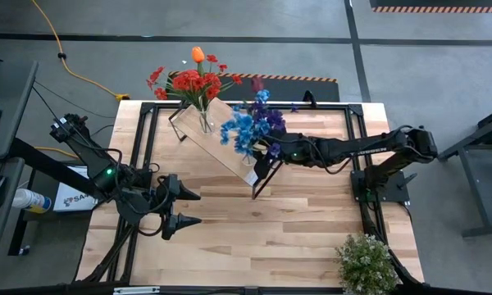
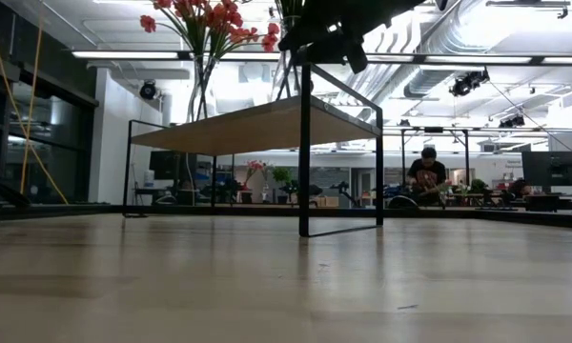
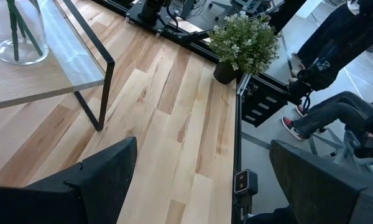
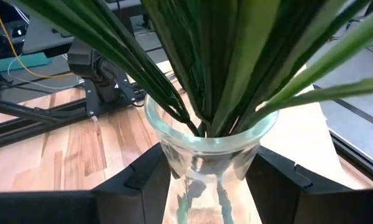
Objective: Pick and place flowers into a vace then onto a shelf
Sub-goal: Put the transparent flower vase with flowers on the shelf
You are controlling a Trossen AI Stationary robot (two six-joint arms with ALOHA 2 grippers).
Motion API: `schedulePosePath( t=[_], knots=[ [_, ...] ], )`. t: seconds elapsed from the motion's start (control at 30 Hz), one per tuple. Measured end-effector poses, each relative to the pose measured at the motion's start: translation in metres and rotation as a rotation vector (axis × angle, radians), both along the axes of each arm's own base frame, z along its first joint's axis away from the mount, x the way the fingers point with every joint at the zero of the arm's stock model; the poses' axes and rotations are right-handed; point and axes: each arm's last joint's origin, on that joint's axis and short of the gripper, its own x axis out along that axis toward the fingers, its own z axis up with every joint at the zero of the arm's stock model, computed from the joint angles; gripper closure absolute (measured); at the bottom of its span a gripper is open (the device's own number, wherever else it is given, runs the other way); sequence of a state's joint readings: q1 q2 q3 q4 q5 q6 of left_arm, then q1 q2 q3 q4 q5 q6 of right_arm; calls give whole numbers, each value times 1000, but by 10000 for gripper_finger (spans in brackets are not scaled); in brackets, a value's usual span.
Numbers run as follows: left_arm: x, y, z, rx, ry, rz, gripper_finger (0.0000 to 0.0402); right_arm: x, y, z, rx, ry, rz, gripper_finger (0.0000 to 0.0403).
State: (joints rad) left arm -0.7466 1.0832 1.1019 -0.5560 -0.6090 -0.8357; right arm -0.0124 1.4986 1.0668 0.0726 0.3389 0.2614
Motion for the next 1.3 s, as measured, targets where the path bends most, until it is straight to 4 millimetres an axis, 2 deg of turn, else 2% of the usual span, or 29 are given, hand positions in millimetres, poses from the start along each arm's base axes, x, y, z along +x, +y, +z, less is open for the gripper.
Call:
schedulePosePath(
  t=[0.77,1.3],
  knots=[
    [0,0,0,0,0,0,2,0,2,-3,29,18,73,196],
    [0,0,0,1,1,0,2,0,0,-3,-24,28,24,115]
  ],
)
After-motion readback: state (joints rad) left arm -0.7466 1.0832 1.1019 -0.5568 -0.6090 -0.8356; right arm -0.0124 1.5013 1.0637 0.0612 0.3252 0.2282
